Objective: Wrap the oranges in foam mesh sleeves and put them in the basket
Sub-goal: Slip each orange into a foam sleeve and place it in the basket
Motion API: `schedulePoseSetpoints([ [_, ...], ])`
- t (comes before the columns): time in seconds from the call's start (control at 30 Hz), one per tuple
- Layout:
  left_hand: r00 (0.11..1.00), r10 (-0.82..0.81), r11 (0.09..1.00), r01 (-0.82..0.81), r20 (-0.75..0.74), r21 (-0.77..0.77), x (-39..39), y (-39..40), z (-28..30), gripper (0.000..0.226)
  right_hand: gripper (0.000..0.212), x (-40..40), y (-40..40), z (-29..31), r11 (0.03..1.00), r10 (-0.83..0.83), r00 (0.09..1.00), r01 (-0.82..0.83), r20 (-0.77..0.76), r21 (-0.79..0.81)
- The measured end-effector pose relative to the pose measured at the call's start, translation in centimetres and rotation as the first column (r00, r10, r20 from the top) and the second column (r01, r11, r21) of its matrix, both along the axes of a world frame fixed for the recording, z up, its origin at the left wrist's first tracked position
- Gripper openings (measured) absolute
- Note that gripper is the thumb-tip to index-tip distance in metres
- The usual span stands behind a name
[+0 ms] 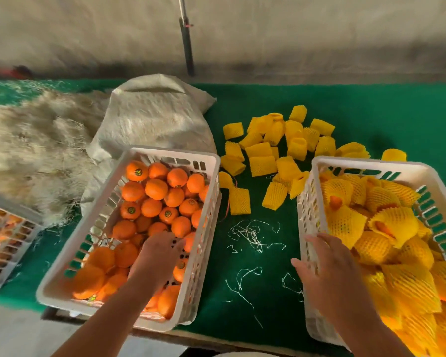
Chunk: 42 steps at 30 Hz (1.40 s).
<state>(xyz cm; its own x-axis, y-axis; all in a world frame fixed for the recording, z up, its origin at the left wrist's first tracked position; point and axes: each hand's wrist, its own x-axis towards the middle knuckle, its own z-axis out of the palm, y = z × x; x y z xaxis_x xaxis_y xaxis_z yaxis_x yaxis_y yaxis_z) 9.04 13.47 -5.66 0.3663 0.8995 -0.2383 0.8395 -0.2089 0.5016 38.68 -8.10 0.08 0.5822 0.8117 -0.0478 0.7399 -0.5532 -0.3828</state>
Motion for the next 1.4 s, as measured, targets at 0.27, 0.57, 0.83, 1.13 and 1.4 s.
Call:
schedulePoseSetpoints([
  [0.27, 0.860, -0.304, 0.948, 0.233, -0.410, -0.215, -6.7, 4.5, -4.0, 0.058, 0.056, -6.2, 5.0, -1.5, 0.987, 0.107, 0.993, -0.113, -0.050, -0.119],
  [0.57, 0.774, -0.435, 0.900, 0.382, -0.460, -0.209, -6.8, 4.7, -7.2, 0.056, 0.055, -8.8, 6.1, -3.7, 0.966, 0.092, 0.972, -0.140, -0.216, -0.217],
  [0.83, 0.659, -0.519, 0.842, 0.505, -0.544, -0.191, -5.1, 5.5, -8.3, 0.045, 0.053, -8.0, 9.6, -6.0, 0.935, 0.060, 0.971, -0.135, -0.231, -0.328],
  [1.13, 0.979, -0.129, 0.988, 0.113, -0.161, -0.105, -6.9, 6.7, -5.7, 0.081, 0.054, -1.5, 19.5, -9.6, 0.863, 0.056, 0.994, -0.097, -0.096, -0.496],
  [1.4, 0.993, 0.101, 0.966, -0.083, 0.064, -0.243, -8.0, 7.4, -3.1, 0.073, 0.050, 1.5, 24.5, -12.6, 0.647, 0.124, 0.992, -0.081, 0.000, -0.758],
])
